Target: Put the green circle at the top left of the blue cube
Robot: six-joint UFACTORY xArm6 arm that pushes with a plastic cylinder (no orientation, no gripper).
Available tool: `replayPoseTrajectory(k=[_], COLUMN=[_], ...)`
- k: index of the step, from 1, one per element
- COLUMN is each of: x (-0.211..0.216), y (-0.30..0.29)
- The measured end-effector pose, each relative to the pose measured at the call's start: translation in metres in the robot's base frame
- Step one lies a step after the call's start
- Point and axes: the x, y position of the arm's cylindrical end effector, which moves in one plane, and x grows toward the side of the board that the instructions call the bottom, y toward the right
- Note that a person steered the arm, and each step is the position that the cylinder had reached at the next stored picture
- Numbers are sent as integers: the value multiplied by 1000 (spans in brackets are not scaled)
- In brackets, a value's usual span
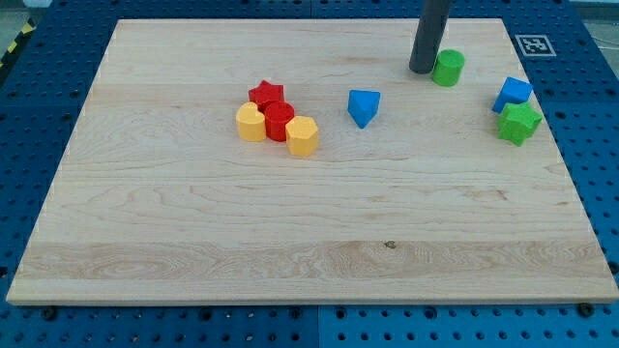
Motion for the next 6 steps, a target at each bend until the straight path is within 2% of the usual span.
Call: replayPoseTrajectory(k=[3, 6], x=[-3, 7], y=[52, 63])
